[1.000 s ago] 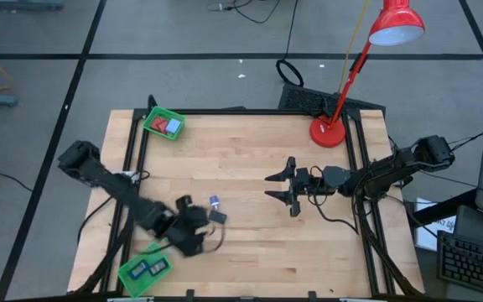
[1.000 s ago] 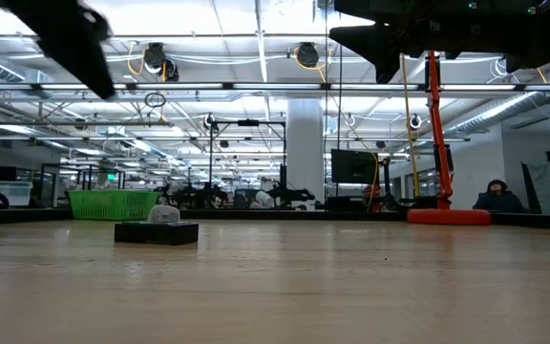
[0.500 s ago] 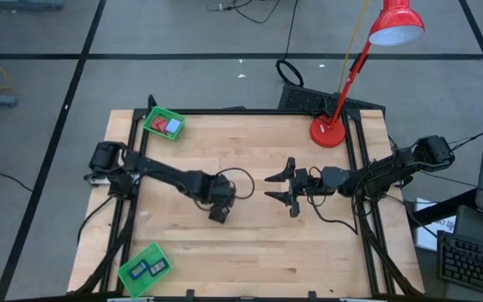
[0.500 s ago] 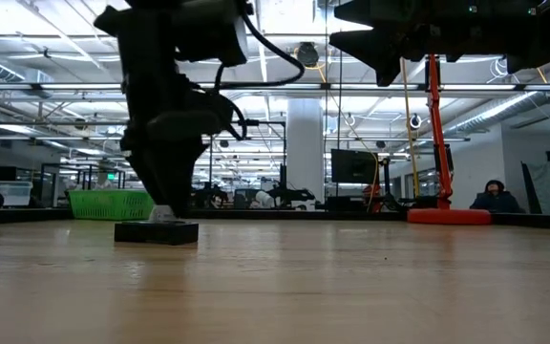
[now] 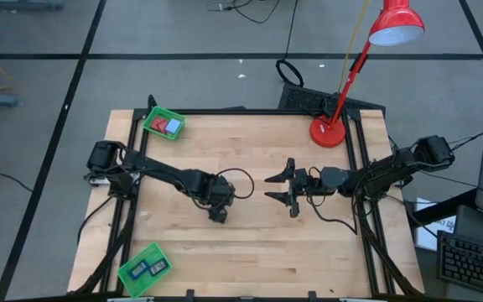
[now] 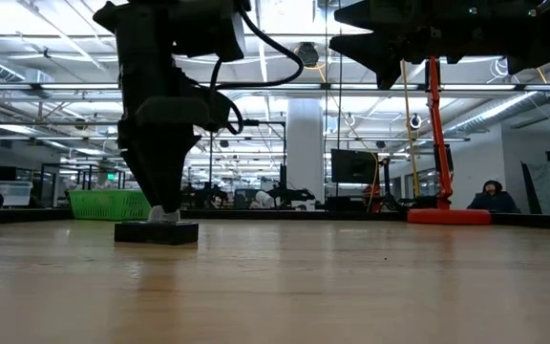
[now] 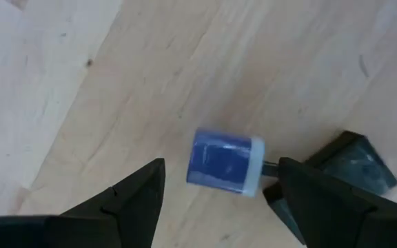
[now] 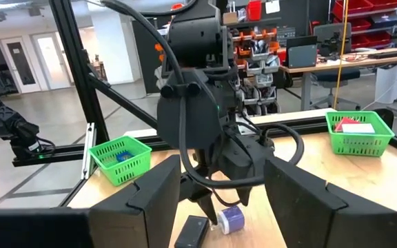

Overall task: Pick & Place Office items
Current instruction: Put the blue charger adapter into the top green basket

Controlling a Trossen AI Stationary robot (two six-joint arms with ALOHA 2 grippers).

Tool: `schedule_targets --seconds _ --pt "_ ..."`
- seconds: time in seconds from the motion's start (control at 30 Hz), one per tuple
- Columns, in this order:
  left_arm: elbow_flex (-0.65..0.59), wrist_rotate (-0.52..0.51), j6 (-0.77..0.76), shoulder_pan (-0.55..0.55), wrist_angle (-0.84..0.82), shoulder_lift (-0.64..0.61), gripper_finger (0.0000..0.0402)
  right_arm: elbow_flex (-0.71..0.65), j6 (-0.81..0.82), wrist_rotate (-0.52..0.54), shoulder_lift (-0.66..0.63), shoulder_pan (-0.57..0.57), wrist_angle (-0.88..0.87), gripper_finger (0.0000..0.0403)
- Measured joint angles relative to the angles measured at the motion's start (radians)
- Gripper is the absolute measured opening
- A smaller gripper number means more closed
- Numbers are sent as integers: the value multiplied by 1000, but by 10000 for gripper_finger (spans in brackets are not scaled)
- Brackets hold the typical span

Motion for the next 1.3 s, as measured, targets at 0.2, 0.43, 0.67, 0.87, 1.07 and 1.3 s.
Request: schedule_targets --seconds 0.2,0.43,0.67,0.87,1.07,1.3 --pt "0 -1 20 -13 -42 -2 285 0 3 0 0 0 0 196" --pt "0 -73 65 -35 -29 -2 285 0 3 0 0 0 0 196" --pt "0 -54 146 -27 -19 -2 285 0 3 0 0 0 0 196" --pt "0 -27 176 -4 -19 -2 285 0 3 0 0 0 0 196" --pt "0 -26 215 15 -12 -2 285 0 3 0 0 0 0 196" --pt "-48 72 238 38 112 -2 284 0 5 0 0 0 0 196"
